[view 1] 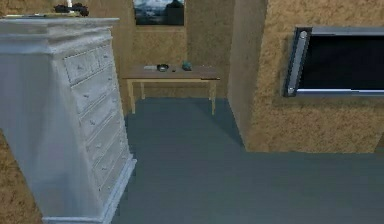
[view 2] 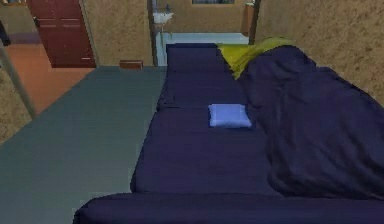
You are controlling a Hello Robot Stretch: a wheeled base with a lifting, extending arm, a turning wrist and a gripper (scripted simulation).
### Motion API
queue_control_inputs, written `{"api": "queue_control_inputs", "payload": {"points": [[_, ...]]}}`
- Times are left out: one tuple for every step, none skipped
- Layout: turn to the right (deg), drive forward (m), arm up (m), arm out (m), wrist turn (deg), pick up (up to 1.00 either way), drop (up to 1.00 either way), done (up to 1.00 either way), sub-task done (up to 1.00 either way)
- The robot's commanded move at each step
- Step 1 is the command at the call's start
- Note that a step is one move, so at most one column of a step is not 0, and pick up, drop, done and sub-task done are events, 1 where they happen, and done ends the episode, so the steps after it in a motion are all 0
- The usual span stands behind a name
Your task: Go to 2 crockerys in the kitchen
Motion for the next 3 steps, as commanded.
{"api": "queue_control_inputs", "payload": {"points": [[0.0, 0.50, 0.00, 0.00, 0.0, 0.00, 0.00, 0.00, 0.00], [45.0, 0.00, 0.00, 0.00, 0.0, 0.00, 0.00, 0.00, 0.00], [0.0, 0.30, 0.00, 0.00, 0.0, 0.00, 0.00, 0.00, 0.00]]}}
